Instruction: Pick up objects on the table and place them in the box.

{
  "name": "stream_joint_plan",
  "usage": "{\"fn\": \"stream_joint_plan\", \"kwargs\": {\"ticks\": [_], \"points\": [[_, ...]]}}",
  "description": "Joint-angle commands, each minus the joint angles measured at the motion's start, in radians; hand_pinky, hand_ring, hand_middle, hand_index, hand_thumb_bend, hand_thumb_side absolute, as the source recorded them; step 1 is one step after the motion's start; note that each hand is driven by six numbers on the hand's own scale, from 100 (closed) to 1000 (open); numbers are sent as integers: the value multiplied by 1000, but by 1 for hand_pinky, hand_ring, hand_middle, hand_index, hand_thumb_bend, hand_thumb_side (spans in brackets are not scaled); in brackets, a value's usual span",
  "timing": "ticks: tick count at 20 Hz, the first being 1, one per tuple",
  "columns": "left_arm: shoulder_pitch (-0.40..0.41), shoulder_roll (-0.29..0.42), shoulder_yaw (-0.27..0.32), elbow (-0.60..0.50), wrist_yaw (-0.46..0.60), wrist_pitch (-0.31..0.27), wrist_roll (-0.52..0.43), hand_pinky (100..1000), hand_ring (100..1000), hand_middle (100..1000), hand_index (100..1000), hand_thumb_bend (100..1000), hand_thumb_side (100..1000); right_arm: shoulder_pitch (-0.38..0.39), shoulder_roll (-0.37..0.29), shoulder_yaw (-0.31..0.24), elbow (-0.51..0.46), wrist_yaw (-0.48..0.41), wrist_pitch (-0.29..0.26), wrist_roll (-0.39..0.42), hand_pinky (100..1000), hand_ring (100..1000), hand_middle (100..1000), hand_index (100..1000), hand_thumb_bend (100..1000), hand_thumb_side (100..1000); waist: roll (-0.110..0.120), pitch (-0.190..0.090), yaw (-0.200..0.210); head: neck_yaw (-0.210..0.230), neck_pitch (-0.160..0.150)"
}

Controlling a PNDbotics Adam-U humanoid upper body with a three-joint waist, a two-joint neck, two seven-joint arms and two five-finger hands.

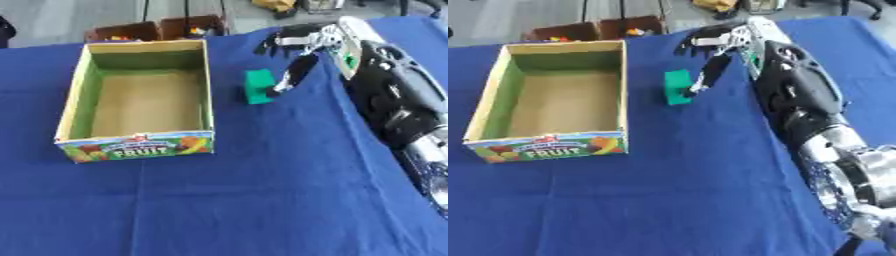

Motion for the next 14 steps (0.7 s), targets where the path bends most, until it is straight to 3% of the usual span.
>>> {"fn": "stream_joint_plan", "kwargs": {"ticks": [1, 14], "points": [[-9, 16, 3, -18, 1, 5, -1, 727, 745, 989, 970, 100, 1000, -16, -18, 6, -7, -18, -331, 330, 681, 832, 860, 963, 558, 427, 1, -29, 1, 4, -13], [-14, 9, 0, -18, 0, 8, -9, 728, 746, 992, 970, 100, 1000, -11, 1, 9, -29, -70, -331, 330, 642, 806, 827, 930, 505, 435, 5, -18, 2, 1, -20]]}}
